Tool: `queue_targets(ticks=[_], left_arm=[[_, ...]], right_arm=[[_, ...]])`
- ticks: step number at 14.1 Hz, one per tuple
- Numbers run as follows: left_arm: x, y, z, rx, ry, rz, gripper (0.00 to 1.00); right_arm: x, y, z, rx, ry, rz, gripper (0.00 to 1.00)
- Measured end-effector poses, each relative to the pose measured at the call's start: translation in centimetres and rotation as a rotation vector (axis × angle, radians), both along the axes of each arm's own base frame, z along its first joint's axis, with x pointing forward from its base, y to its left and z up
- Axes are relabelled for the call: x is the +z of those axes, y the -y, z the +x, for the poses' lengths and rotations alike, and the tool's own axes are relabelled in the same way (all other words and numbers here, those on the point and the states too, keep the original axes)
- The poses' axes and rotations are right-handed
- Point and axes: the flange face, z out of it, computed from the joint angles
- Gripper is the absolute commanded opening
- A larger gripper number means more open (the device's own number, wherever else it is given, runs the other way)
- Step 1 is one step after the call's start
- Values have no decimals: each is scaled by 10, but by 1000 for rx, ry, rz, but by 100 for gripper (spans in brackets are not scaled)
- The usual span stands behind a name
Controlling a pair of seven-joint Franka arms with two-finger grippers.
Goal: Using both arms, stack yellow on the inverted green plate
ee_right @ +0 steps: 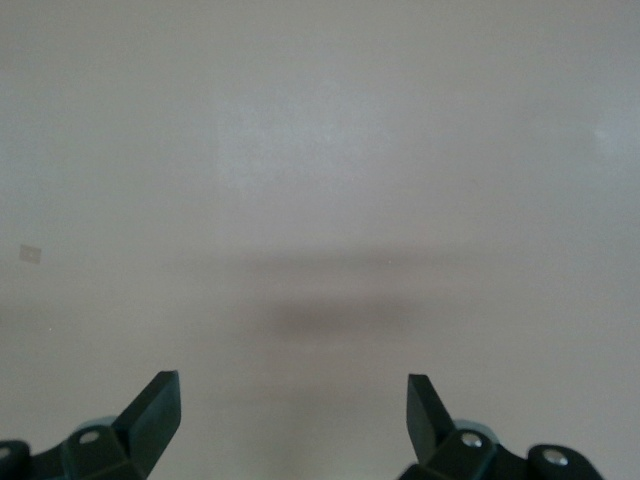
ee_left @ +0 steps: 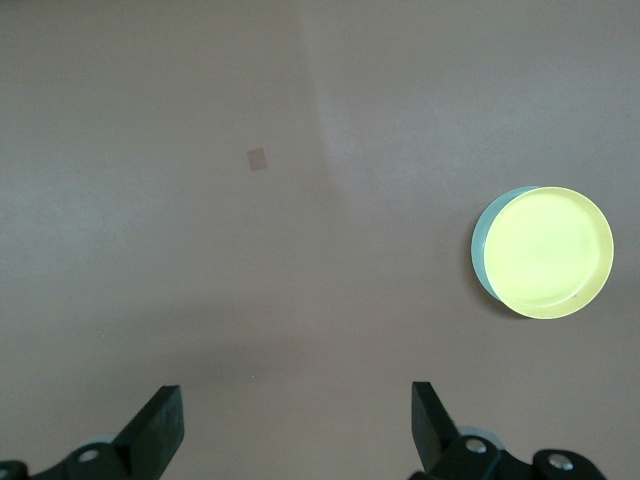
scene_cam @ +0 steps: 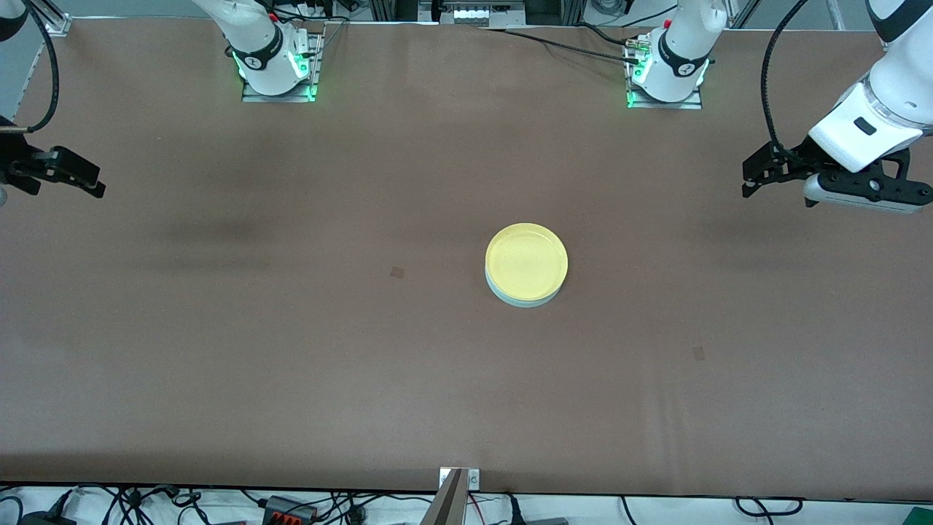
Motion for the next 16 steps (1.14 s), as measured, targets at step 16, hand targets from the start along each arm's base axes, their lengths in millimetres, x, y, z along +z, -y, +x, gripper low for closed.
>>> queue_targets(ticks=[16], left_arm=[[0,0,0,0,0,0,100]], right_arm=[[-6,-3,-35,7,8,-17,100]])
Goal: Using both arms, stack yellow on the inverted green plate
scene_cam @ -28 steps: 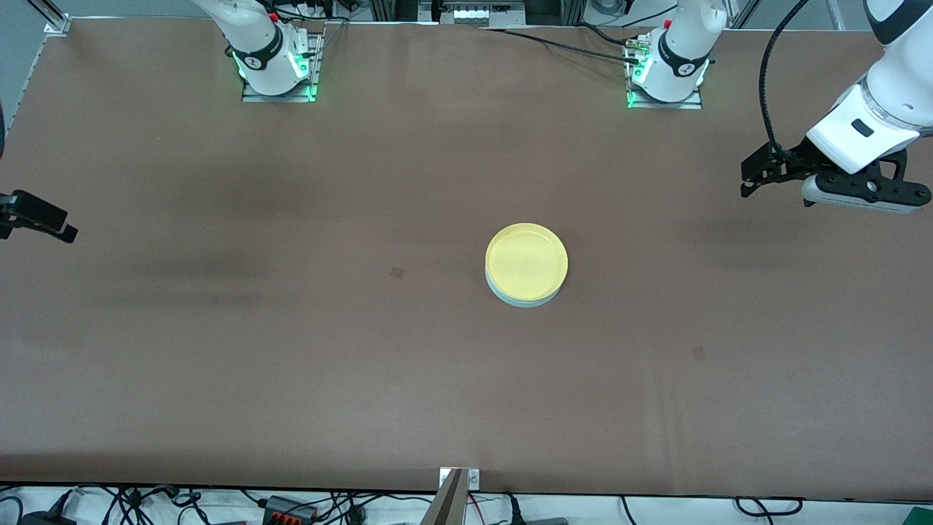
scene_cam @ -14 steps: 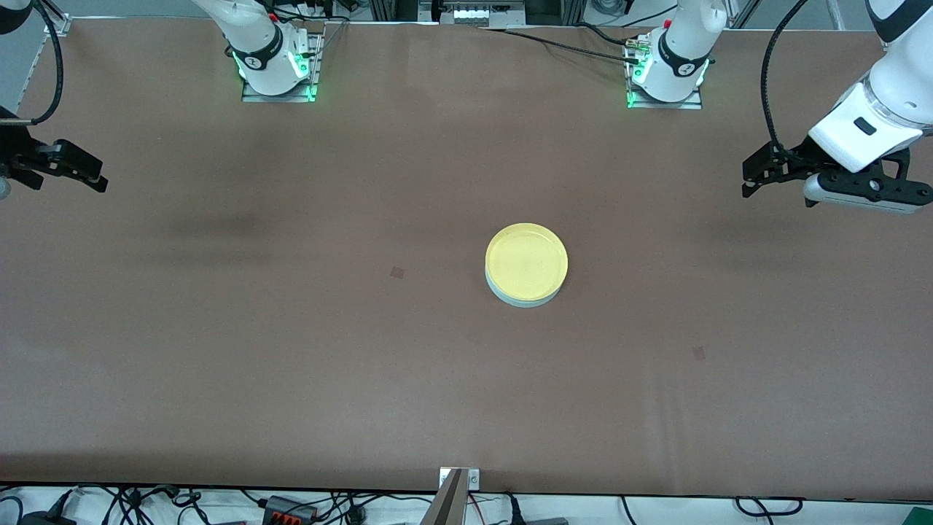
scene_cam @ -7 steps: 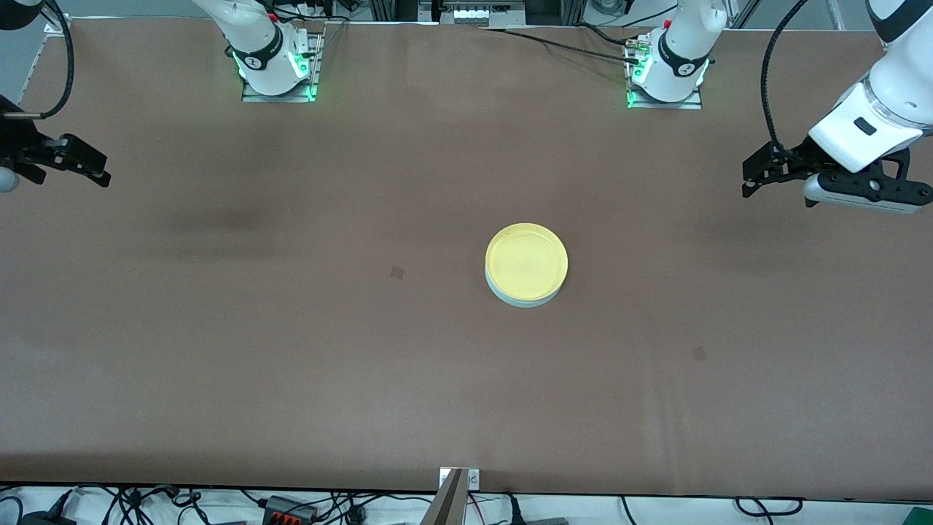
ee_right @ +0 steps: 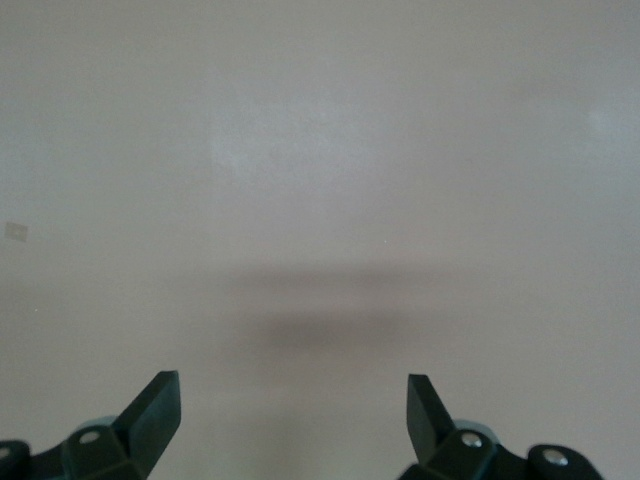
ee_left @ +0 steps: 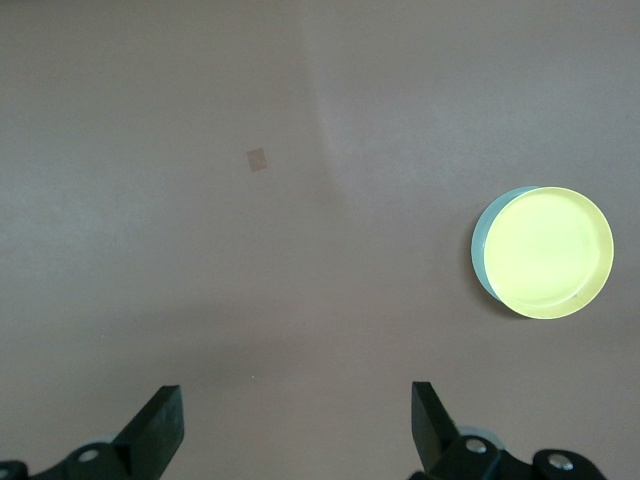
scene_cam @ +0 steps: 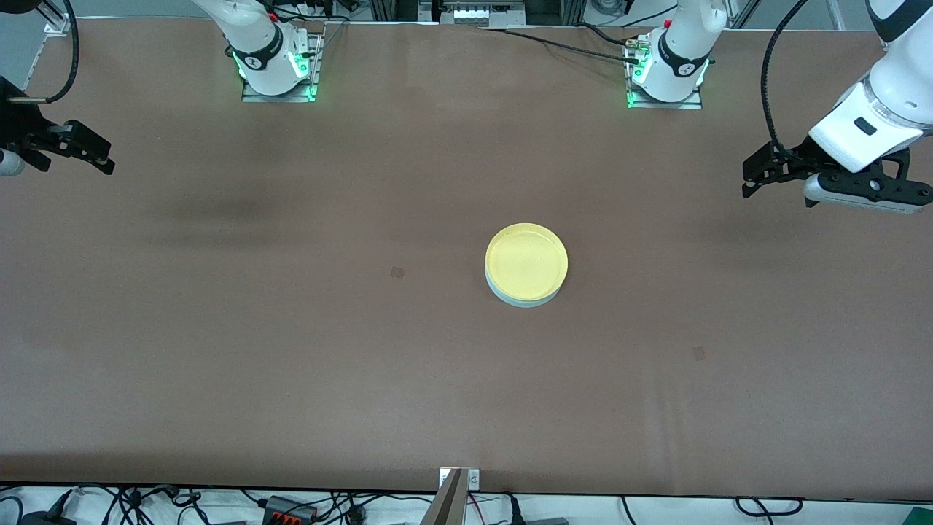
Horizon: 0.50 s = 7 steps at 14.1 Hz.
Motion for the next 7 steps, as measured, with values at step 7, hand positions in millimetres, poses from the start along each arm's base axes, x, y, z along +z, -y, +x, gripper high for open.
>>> queue_targets(ticks=[7], left_arm=[[0,0,0,0,0,0,100]], right_arm=[[-5,-2,0,4,-10,0,100]])
